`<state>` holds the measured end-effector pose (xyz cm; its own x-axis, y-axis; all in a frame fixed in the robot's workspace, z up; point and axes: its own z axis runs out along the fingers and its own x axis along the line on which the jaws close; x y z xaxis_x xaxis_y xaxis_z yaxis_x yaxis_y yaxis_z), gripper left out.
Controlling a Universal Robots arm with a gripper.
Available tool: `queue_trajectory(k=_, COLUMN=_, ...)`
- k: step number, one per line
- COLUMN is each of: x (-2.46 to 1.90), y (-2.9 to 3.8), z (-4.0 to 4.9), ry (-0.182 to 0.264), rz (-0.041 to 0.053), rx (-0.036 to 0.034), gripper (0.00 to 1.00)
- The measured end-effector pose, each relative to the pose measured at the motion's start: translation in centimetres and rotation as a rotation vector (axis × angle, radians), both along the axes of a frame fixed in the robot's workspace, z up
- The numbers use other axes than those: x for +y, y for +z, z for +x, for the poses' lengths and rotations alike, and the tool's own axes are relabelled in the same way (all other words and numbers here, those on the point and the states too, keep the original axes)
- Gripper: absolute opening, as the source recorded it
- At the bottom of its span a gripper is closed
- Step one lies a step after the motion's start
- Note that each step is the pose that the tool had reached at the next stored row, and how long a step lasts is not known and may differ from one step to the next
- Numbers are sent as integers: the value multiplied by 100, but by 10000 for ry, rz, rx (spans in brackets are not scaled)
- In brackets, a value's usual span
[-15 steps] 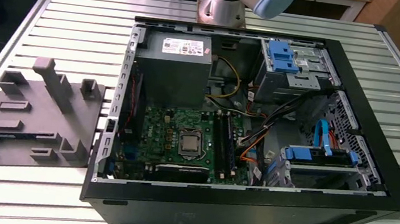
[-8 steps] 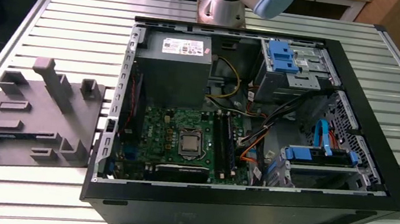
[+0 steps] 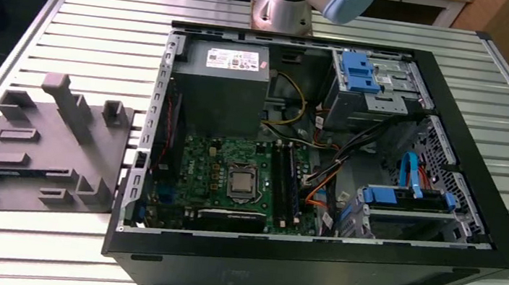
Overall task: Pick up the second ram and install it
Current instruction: 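Reach for the second ram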
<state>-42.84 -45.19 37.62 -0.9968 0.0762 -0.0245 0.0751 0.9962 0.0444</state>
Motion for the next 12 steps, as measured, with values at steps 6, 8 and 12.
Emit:
queue_trajectory(k=6, x=-19, y=-22, z=-4, ry=0, rz=0, rx=-1, gripper=11)
queue_trajectory(k=8, x=-26, y=-31, z=-5, ry=0, rz=1, rx=0, gripper=11)
queue_trajectory(k=12, x=-40, y=-48, z=-7, ry=0, rz=0, rx=0, gripper=11)
